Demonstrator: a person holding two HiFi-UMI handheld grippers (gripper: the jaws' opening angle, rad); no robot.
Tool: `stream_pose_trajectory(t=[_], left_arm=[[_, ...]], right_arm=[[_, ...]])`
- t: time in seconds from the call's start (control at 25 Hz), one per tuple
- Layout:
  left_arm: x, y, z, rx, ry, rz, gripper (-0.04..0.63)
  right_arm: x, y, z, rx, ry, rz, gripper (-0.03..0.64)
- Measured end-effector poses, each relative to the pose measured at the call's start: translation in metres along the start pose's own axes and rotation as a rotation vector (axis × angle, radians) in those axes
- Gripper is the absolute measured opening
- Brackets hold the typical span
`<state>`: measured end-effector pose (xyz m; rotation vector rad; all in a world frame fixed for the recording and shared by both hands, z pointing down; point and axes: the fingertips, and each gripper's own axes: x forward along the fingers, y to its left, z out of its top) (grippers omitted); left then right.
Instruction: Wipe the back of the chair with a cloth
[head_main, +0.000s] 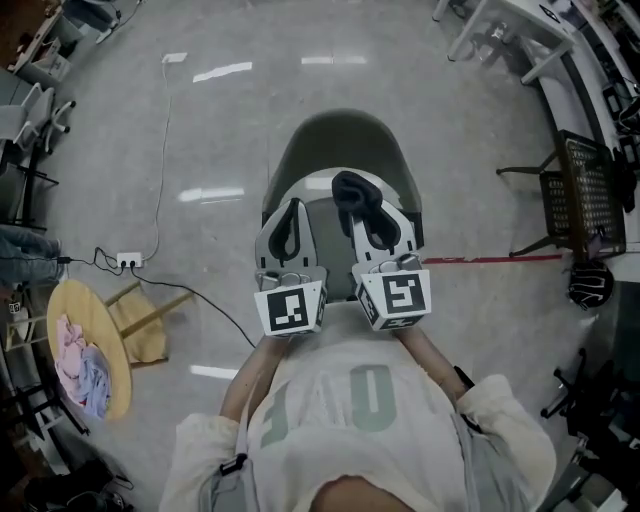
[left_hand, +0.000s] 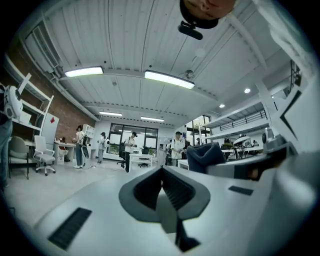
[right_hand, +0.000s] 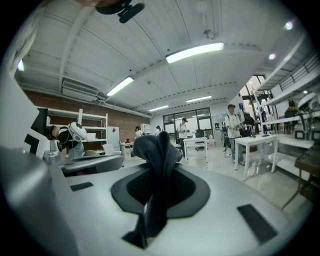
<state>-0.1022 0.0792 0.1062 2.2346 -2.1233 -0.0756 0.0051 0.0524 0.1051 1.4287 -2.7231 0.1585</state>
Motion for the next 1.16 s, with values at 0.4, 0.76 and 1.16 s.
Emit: stream_pose_trajectory(t=[0.4,0.76,1.16], left_arm=[[0.000,0.006,0.017,-0.026,-0.002,0.032,0.015],[-0.005,0.025,0.014,-0.033,0.013,0.069,0.015],[-0.007,0.020,0.010,-0.018,0.040,0.065,0.015]], right_arm=[[0.001,0.001,0.001,0.020,0.002,0.014,0.059],[0.011,0.011,-0.002,-0.015,0.016,0.023,0.058],[0.011,0.000,-0.012,-0.007,0.047,-0.006,0.058]])
